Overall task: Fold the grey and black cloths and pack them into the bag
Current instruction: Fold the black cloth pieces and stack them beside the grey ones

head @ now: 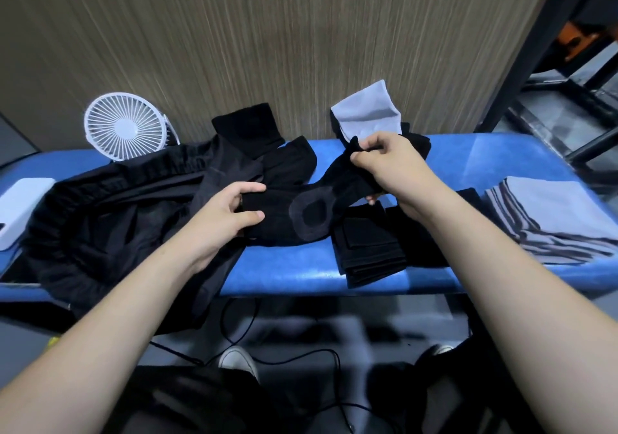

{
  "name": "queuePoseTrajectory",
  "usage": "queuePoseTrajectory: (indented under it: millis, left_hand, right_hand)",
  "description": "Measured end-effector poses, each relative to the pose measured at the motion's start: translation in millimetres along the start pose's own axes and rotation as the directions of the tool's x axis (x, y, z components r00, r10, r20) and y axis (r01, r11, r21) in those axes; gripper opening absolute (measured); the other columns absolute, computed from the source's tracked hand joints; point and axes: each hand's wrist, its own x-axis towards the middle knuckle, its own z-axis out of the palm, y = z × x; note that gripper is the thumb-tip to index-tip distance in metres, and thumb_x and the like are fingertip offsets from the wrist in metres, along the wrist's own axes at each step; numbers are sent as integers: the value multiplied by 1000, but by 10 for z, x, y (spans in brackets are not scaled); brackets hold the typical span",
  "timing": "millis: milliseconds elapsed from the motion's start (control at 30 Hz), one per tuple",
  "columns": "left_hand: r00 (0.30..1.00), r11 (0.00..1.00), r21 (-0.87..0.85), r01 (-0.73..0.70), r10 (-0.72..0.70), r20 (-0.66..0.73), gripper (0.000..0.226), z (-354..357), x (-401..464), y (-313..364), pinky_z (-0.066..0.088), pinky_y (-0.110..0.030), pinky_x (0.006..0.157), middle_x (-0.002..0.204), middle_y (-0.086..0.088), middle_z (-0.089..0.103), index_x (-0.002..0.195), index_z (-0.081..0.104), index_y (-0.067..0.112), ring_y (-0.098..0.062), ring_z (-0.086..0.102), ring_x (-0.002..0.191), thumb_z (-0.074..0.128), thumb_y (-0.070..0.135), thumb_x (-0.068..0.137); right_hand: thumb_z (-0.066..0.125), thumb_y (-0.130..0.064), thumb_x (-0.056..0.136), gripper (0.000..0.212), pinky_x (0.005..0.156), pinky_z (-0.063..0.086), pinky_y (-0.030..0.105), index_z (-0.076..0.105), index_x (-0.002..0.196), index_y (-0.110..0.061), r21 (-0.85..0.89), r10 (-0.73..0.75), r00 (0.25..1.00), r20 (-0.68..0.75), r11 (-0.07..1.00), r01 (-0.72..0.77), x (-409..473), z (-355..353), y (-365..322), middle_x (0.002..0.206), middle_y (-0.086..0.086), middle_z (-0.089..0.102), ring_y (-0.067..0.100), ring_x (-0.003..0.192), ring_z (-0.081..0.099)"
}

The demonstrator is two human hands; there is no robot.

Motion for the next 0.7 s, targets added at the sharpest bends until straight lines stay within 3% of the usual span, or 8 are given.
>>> queuePoseTrajectory:
  millis: [33,100,200,333,433,533,600,700]
  left_hand:
    - [1000,1000,3,4,-4,9,42,-5,-6,-3,46,-11,85,124,4,61,122,64,26,19,54,108,63,-4,92]
    - [999,1000,-24,18,-17,33,46,-27,-7,-20,48,-19,89,132,-4,59,124,63,27,-2,49,131,62,-5,92]
    - [997,997,-81,19,-14,71,49,-38,-27,-16,55,-23,82,132,-14,62,131,58,23,-22,61,122,59,-8,93]
    - [995,994,-113,-10,21,97,50,-23,-42,5,59,-28,80,118,-10,68,135,55,20,-20,67,107,56,-8,94]
    - [993,993,-115,-9,22,115,51,-45,-46,5,60,-32,82,129,-18,62,136,54,23,-21,66,106,60,-6,93]
    - [992,992,-123,14,1,124,56,-78,-50,-1,58,-26,74,139,-23,53,137,52,23,-23,58,119,71,6,87]
    - [991,992,-123,32,-16,131,61,-88,-43,-18,56,-23,73,126,-11,63,138,50,19,-18,60,114,74,17,82]
    - [994,990,-136,42,-27,108,37,-69,-70,17,54,-21,64,95,5,69,136,52,12,-8,66,84,57,17,99]
  right_hand:
    - [63,-13,91,20,42,46,27,56,108,-8,12,-13,1000,18,1000,13,-15,62,-22,79,11,63,17,44,57]
    - [65,-13,91,21,40,46,29,54,108,-8,25,-39,998,50,999,38,-48,194,-53,72,11,59,20,45,57]
    - [68,-18,90,24,47,54,40,55,108,-9,-19,-87,992,92,996,89,-82,401,-54,69,12,49,21,57,53]
    - [69,-19,91,26,39,43,23,54,109,-7,-62,-120,983,142,990,130,-127,641,-41,62,-2,45,7,39,46]
    - [69,-19,91,29,41,47,27,51,110,-7,-88,-118,970,212,986,140,-160,800,-30,61,-1,51,20,39,57]
    - [69,-20,92,33,50,55,36,49,113,-7,-96,-96,950,296,987,130,-185,922,-6,66,4,56,26,47,63]
    - [67,-24,93,31,56,57,41,51,114,-7,-92,-81,934,349,988,121,-204,976,0,73,6,56,25,51,64]
    - [61,-26,98,27,58,56,40,58,115,-6,-83,-48,898,437,992,93,-211,1002,10,84,10,56,24,54,63]
